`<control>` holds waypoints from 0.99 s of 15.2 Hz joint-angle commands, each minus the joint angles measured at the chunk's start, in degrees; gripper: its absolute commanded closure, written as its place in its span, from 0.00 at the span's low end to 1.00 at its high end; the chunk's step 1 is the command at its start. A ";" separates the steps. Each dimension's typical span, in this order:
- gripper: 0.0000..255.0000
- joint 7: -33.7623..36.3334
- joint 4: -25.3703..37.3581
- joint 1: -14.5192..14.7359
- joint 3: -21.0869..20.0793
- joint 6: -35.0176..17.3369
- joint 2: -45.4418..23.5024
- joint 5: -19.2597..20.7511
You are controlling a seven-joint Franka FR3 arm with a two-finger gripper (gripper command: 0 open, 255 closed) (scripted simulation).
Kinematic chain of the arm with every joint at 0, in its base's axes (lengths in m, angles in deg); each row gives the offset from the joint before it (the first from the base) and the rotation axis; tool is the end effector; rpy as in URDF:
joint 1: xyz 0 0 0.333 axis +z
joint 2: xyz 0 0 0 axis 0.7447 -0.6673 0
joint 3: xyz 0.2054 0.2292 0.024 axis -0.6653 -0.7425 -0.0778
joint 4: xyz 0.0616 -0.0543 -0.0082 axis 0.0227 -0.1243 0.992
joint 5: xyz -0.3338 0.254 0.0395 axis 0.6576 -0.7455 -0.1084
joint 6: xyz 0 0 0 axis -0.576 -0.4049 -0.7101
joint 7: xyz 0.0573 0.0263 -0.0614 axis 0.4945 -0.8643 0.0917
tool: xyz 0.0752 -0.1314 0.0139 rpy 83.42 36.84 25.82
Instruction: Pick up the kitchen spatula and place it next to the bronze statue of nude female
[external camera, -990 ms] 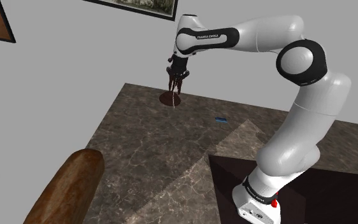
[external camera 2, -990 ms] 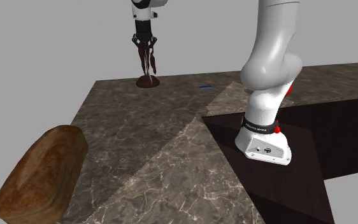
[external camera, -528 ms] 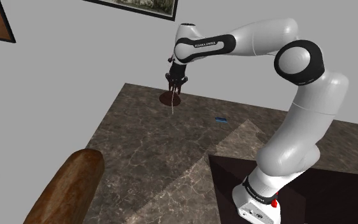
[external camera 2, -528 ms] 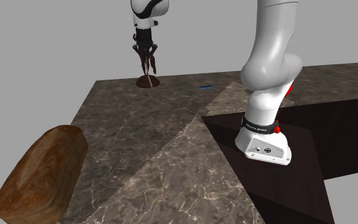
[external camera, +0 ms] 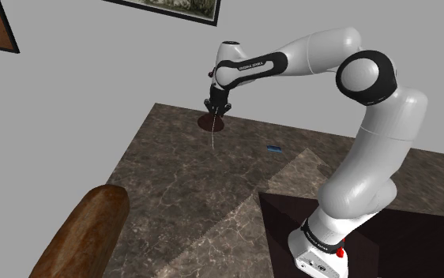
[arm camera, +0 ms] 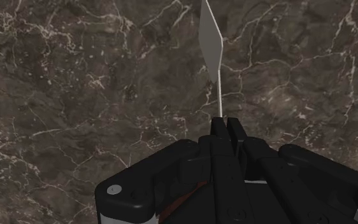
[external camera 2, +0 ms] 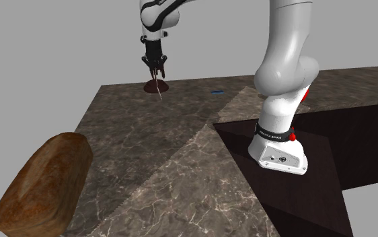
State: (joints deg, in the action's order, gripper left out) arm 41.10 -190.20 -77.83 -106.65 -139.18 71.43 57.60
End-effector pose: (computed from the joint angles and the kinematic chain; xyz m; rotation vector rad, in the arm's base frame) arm 0.6353 -0.1014 0.3284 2.8007 -1.3559 0.0926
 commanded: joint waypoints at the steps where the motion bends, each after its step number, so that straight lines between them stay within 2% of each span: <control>1: 1.00 0.48 -0.49 0.20 0.12 -1.38 -0.97 0.55; 15: 1.00 3.07 -4.22 1.14 1.49 -10.27 -6.64 4.05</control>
State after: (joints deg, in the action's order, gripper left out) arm 44.04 -193.36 -76.75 -105.16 -148.91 65.14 61.59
